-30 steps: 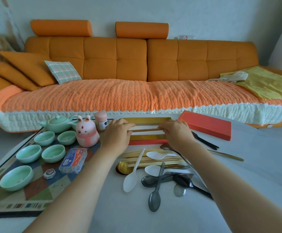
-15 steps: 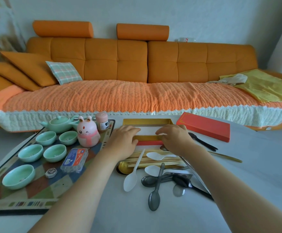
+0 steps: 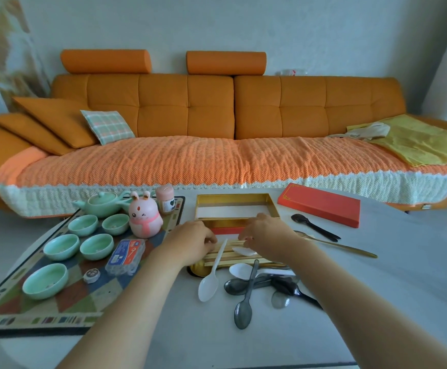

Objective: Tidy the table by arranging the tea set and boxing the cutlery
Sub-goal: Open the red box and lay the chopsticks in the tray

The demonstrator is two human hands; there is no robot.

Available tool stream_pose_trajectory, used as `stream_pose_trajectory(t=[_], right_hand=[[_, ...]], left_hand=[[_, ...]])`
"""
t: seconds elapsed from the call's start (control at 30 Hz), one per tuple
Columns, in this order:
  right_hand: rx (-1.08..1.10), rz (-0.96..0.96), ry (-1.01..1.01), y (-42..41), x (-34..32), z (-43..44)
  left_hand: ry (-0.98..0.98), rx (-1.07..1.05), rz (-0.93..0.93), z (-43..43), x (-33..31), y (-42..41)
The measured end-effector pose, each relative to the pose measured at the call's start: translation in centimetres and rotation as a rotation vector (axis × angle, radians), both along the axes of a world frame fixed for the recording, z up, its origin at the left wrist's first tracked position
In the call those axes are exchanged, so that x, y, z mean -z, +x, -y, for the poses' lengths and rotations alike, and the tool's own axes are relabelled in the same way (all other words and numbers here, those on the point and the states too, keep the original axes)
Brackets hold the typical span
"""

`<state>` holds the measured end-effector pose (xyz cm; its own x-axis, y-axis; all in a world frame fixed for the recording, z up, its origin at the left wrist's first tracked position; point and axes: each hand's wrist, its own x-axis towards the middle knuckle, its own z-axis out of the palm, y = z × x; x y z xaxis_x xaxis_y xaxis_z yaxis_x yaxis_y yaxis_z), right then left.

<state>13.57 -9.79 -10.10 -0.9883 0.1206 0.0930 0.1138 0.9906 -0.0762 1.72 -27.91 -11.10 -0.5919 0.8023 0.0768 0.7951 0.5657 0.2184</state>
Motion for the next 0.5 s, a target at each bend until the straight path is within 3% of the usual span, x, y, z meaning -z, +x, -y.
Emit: stream_pose_trajectory(t=[0.13, 0.5], right_hand=[[0.006, -0.018, 0.047, -0.3, 0.2, 0.3], [-0.035, -0.234, -0.096, -0.9, 0.9, 1.2]], left_hand=[[0.028, -0.012, 0.046, 0.1, 0.0, 0.1], [0.193, 0.05, 0.06, -0.6, -0.7, 0.8]])
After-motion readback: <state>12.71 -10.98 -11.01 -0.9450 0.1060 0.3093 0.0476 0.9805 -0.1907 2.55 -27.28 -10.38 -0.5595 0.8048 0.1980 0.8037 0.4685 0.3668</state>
